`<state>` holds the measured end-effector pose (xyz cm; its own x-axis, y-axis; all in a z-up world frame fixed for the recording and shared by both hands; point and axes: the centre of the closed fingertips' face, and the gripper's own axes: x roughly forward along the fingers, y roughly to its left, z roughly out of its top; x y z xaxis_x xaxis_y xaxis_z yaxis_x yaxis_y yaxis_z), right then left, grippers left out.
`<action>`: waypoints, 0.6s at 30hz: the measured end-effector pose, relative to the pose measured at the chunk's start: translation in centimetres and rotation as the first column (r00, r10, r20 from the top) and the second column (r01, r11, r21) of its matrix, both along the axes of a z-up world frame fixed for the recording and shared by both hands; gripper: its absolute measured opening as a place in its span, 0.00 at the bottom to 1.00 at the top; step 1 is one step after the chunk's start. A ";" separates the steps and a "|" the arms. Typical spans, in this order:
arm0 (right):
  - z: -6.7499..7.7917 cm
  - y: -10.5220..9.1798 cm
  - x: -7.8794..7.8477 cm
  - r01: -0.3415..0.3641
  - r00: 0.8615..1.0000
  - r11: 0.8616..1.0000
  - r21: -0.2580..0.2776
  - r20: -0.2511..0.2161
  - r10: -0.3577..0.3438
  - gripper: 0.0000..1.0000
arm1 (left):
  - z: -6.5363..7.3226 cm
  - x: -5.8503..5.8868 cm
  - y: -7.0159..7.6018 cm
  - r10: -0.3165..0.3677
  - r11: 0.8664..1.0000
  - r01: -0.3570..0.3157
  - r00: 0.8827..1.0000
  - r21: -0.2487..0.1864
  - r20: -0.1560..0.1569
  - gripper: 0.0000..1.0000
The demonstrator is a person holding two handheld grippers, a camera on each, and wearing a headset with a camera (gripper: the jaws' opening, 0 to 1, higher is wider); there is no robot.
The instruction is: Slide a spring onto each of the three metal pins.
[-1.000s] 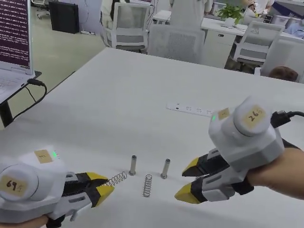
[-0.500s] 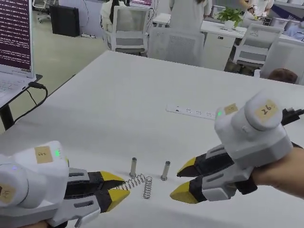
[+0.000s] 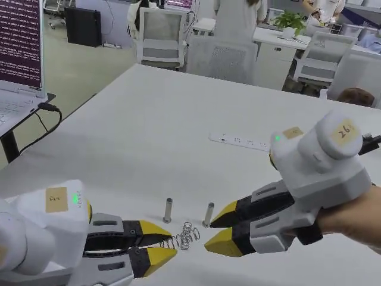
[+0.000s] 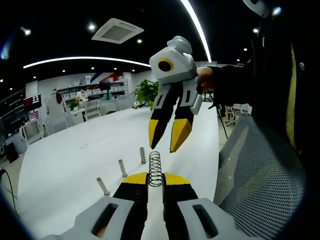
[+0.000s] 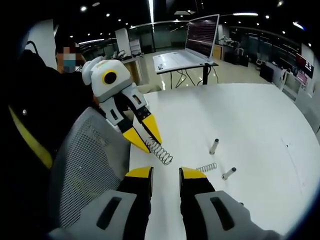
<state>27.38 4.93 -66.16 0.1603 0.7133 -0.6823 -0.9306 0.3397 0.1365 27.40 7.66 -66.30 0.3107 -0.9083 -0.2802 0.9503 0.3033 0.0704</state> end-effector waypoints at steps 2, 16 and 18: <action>0.0 0.3 -0.2 -0.008 1.000 1.000 0.011 -0.006 0.008 0.17 | 0.2 -0.3 -0.2 -0.014 1.000 0.014 1.000 -0.007 0.003 0.03; -0.5 0.8 -1.0 -0.041 0.999 0.999 0.009 -0.029 0.041 0.08 | 1.0 -1.2 -0.9 -0.062 0.998 0.063 0.998 -0.023 0.032 0.03; -0.3 0.9 -1.0 -0.042 0.999 0.999 0.009 -0.023 0.043 0.08 | 0.8 -1.1 -0.9 -0.059 0.998 0.060 0.998 -0.020 0.028 0.03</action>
<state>26.40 5.81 -66.43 0.1139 0.7250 -0.6793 -0.9407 0.2987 0.1610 26.32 6.79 -65.45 0.2633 -0.9310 -0.2528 0.9645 0.2480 0.0911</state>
